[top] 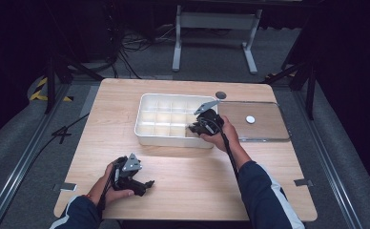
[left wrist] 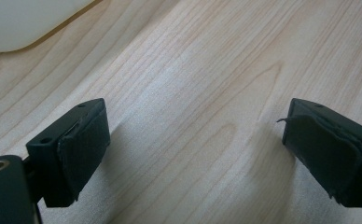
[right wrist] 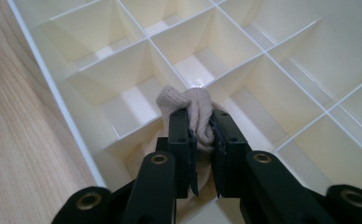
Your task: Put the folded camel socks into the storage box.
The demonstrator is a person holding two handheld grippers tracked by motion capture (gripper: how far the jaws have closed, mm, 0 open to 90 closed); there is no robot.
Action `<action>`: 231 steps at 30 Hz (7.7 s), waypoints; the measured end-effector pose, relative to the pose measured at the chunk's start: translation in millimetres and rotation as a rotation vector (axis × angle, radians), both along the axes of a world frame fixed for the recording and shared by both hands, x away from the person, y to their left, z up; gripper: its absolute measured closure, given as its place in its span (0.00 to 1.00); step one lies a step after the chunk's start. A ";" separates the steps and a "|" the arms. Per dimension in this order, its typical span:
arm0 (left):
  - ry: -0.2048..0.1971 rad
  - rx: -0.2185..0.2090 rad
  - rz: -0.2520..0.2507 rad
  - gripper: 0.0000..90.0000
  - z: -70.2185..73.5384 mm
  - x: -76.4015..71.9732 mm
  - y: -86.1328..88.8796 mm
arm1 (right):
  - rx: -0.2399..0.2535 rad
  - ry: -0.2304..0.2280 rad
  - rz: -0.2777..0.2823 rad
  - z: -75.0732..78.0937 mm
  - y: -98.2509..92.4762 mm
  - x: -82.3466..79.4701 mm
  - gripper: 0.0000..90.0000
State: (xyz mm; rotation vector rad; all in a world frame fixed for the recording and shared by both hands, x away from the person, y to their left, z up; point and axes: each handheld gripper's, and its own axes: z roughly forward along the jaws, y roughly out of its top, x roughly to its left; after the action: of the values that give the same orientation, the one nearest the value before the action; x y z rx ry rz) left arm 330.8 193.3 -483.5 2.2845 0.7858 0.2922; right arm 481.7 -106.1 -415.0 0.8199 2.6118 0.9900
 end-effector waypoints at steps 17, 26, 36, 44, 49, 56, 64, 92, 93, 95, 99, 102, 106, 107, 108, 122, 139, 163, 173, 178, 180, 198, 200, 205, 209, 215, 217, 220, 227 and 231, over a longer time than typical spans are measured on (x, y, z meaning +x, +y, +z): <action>0.002 0.001 0.005 0.08 0.0 0.1 -1.3 | -0.152 0.091 0.030 -7.2 11.8 6.2 0.90; 0.001 0.003 0.004 0.08 0.0 0.1 -1.2 | -0.175 0.163 0.047 -7.1 12.7 13.1 0.90; 0.002 0.004 0.003 0.08 0.1 0.2 -1.1 | -0.116 0.170 0.044 -8.2 5.7 13.1 0.88; 0.003 0.004 0.002 0.08 0.1 0.2 -1.1 | -0.090 0.162 0.026 -7.4 0.5 12.6 0.85; 0.003 0.005 0.003 0.08 0.2 0.2 -1.1 | -0.083 0.138 0.016 -5.4 0.9 9.2 0.80; 0.002 0.005 0.003 0.08 0.0 0.3 -1.1 | -0.079 0.118 0.015 -4.6 -0.2 7.0 0.80; 0.005 0.001 -0.004 0.07 -0.3 1.0 -1.6 | -0.066 0.107 0.007 -3.3 -2.8 5.6 0.75; 0.001 0.005 -0.002 0.07 0.0 1.3 -1.9 | 0.010 0.006 -0.003 7.5 -7.1 -6.5 0.62; 0.002 0.006 -0.004 0.07 0.0 1.3 -1.8 | 0.003 -0.003 -0.006 9.5 -7.1 -8.2 0.62; 0.002 0.007 -0.004 0.07 0.1 1.3 -1.8 | 0.003 -0.019 -0.003 12.6 -7.2 -10.9 0.60; 0.002 0.008 -0.002 0.07 0.2 1.2 -2.0 | 0.035 -0.061 0.012 21.5 -9.8 -18.6 0.55; 0.002 0.008 -0.002 0.07 0.2 1.2 -2.0 | 0.025 -0.091 0.019 27.3 -12.0 -25.9 0.53; 0.002 0.007 -0.003 0.07 0.0 1.4 -2.1 | 0.034 -0.117 0.024 33.9 -17.5 -32.5 0.52; 0.002 0.007 -0.002 0.07 0.0 1.3 -2.1 | 0.040 -0.119 0.025 35.7 -20.1 -34.2 0.51; 0.002 0.007 -0.003 0.07 0.0 1.4 -2.1 | 0.035 -0.128 0.020 37.0 -22.4 -35.3 0.51; 0.002 0.008 -0.003 0.07 0.0 1.3 -2.1 | 0.034 -0.172 0.005 46.6 -59.2 -56.7 0.48; 0.002 0.007 -0.002 0.07 0.0 1.3 -2.1 | -0.009 -0.191 0.005 39.0 -83.9 -76.1 0.45; 0.002 0.007 -0.002 0.07 0.0 1.4 -2.1 | -0.115 -0.153 -0.030 11.0 -119.4 -94.7 0.43; 0.002 0.007 -0.002 0.07 0.0 1.4 -2.1 | -0.140 -0.137 -0.048 -2.6 -134.2 -102.6 0.43; 0.002 0.007 -0.002 0.07 0.0 1.3 -2.1 | -0.103 -0.121 -0.066 -8.9 -146.9 -108.7 0.43; 0.001 0.007 -0.002 0.07 0.0 1.3 -2.1 | -0.102 -0.118 -0.075 -12.4 -153.0 -112.1 0.43; 0.001 0.008 -0.001 0.07 0.1 1.3 -2.1 | -0.059 -0.102 -0.127 -42.0 -205.7 -133.3 0.41; 0.002 0.007 -0.001 0.07 0.0 1.2 -2.1 | -0.035 -0.095 -0.126 -45.0 -211.0 -135.8 0.41; 0.003 0.006 0.003 0.06 -0.1 1.2 -2.4 | 0.005 -0.078 -0.139 -53.0 -221.9 -141.5 0.41; 0.002 0.008 0.002 0.06 0.0 1.2 -2.4 | 0.056 -0.055 -0.192 -60.8 -229.3 -144.8 0.41; 0.002 0.009 0.003 0.06 0.0 1.1 -2.3 | 0.111 -0.045 -0.223 -69.1 -238.1 -149.3 0.39; 0.003 0.008 0.003 0.06 0.0 1.2 -2.4 | 0.127 -0.053 -0.222 -71.0 -238.3 -151.0 0.36; 0.003 0.007 0.005 0.06 -0.2 1.5 -2.6 | 0.106 -0.066 -0.210 -71.3 -236.0 -152.3 0.34; 0.011 0.003 0.004 0.05 -0.4 1.8 -3.3 | 0.106 -0.061 -0.213 -71.3 -236.3 -152.1 0.33; 0.008 0.009 0.011 0.05 0.0 1.2 -3.3 | 0.105 -0.063 -0.217 -71.4 -236.3 -152.0 0.33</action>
State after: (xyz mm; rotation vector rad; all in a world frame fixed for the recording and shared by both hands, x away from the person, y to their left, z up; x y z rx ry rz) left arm 332.0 190.1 -483.6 2.2915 0.8027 0.2917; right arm 329.7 -342.3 -486.4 1.0531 2.3737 1.0782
